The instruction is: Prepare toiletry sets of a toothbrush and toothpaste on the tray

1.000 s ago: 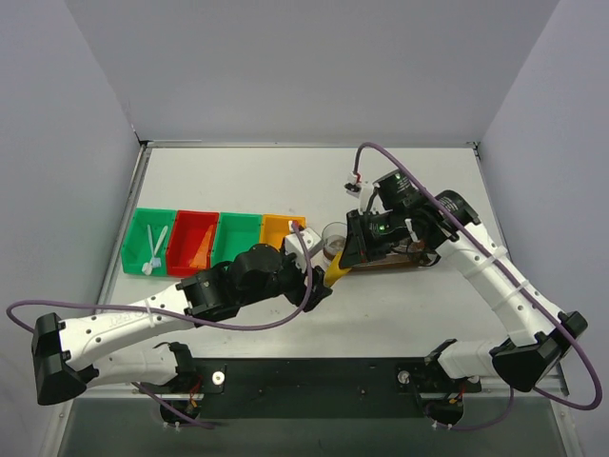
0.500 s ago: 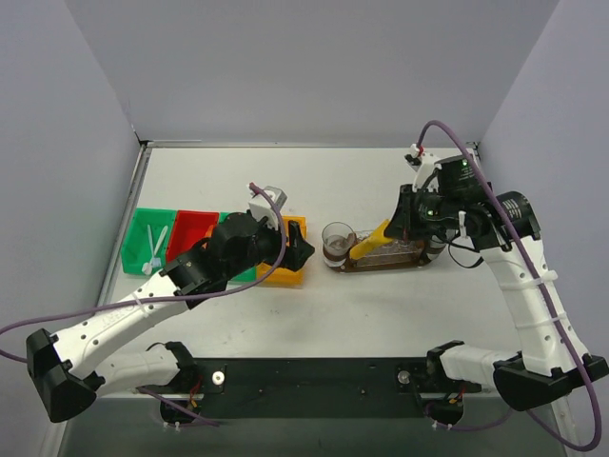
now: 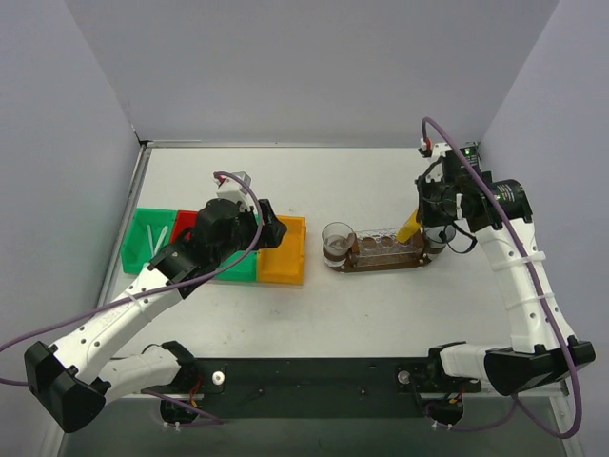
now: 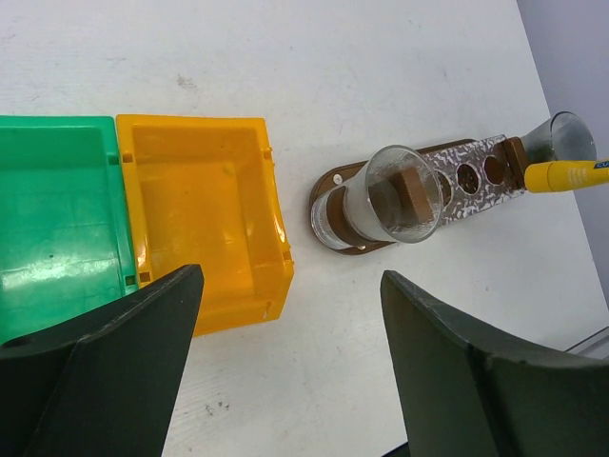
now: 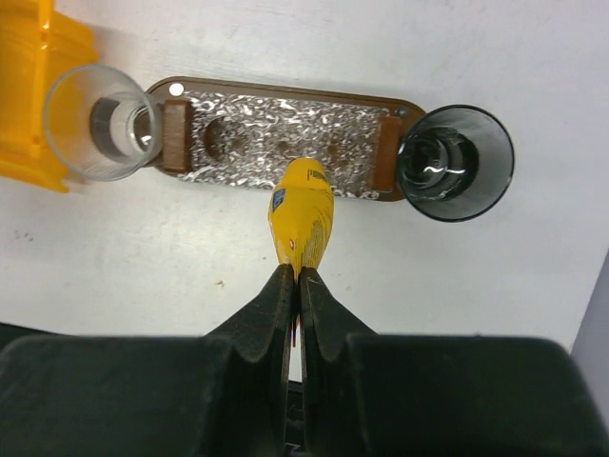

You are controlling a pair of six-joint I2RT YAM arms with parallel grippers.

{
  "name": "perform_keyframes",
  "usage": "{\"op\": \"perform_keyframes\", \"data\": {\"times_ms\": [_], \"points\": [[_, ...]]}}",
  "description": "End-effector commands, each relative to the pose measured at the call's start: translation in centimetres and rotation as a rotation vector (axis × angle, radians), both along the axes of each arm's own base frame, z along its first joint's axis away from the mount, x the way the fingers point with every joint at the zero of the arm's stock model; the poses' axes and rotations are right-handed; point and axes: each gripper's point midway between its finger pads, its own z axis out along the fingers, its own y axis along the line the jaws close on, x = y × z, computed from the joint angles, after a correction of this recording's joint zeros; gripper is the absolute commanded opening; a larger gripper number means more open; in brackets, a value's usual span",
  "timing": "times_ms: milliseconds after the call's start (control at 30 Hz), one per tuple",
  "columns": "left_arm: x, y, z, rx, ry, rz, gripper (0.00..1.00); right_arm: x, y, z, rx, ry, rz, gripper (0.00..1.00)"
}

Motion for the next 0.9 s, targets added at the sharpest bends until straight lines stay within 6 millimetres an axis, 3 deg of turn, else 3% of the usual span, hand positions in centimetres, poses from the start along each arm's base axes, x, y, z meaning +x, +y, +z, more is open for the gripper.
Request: {"op": "perform_keyframes", "data": {"times_ms": [0,200,867], "points": [[0.1,0.3,1.6,-0.057,-0.022,0.025,0.86,1.8,-2.2,-0.2,-0.071,-0.071,-0.038,0.00],[0.9,0.6,1.8,-0.085,-0.029,0.061,0.85,2.9,-2.2,-0.8,-0.026,-0.090,-0.041,0.00],[1.4,1.4,1.2,-0.081,0.003,0.086,0.85,3.1,-1.9,-4.0,-0.049,0.001,0.008,0.00]]}}
